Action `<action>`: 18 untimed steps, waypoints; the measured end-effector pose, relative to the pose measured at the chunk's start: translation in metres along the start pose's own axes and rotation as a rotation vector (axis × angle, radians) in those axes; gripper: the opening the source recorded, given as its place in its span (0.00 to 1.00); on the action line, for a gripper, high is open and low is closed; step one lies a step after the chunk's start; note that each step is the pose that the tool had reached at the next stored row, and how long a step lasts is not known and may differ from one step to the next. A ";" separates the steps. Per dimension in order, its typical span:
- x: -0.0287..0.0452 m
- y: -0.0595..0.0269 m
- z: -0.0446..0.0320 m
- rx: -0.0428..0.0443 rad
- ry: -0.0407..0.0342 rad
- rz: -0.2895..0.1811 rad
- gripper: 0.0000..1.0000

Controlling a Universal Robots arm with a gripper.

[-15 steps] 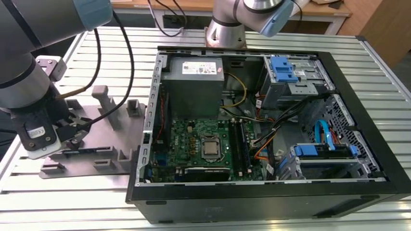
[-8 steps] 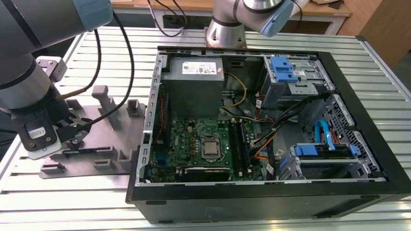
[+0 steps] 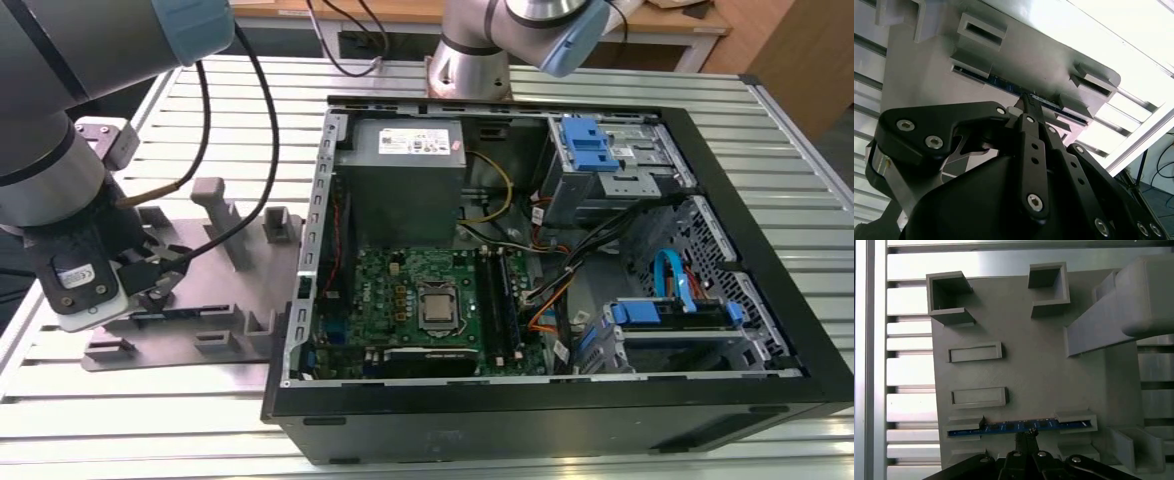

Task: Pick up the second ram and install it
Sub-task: 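Pick up the second ram and move it above second insertion slot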

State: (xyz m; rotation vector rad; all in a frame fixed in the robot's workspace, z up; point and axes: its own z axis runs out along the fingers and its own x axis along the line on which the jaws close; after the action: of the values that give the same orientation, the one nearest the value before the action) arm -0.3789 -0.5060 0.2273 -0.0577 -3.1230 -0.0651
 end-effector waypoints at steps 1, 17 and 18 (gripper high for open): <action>0.0000 0.0000 0.0000 0.0000 0.0000 -0.001 0.07; 0.0000 0.0000 0.0002 0.0048 0.0109 -0.263 0.07; 0.0000 0.0000 0.0003 0.0050 0.0113 -0.275 0.07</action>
State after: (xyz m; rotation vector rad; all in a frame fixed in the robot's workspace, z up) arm -0.3789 -0.5060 0.2271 0.3702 -3.0960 -0.0607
